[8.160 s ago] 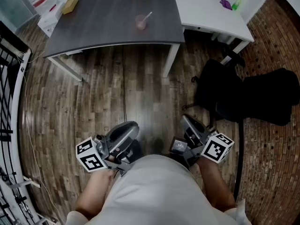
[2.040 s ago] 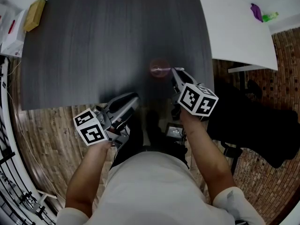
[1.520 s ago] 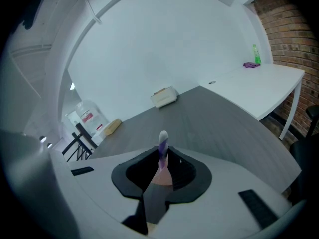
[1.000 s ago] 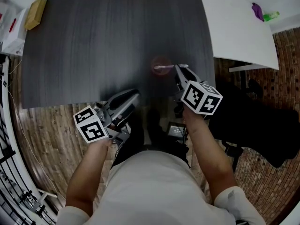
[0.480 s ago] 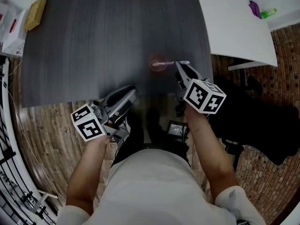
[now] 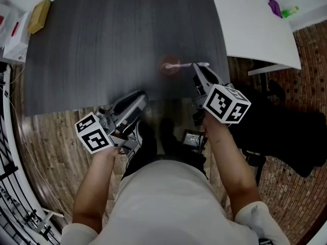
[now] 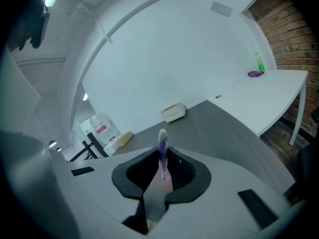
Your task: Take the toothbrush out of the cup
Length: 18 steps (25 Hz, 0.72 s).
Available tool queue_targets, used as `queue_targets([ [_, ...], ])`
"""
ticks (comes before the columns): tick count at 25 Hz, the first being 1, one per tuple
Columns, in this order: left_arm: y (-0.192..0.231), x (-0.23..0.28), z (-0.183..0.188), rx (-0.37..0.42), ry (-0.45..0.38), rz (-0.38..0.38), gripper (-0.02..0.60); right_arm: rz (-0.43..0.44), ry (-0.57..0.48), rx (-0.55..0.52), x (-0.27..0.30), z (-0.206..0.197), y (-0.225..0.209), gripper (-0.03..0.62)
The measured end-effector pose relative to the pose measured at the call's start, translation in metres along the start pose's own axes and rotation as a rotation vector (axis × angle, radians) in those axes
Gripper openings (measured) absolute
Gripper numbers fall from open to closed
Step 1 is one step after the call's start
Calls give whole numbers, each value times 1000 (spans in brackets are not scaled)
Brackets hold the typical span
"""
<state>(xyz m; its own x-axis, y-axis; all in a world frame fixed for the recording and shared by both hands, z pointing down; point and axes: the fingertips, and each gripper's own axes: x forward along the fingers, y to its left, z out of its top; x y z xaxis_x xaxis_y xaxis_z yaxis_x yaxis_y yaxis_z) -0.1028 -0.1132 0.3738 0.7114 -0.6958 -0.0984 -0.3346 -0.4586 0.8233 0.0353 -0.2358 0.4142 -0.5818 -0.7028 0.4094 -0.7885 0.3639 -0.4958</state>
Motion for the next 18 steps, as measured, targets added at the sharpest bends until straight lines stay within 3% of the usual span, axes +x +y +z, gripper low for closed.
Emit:
queue_targets([
  [18,-37,-9,6,32,-30,-41,51,80,-100,64,-48,32,24,58],
])
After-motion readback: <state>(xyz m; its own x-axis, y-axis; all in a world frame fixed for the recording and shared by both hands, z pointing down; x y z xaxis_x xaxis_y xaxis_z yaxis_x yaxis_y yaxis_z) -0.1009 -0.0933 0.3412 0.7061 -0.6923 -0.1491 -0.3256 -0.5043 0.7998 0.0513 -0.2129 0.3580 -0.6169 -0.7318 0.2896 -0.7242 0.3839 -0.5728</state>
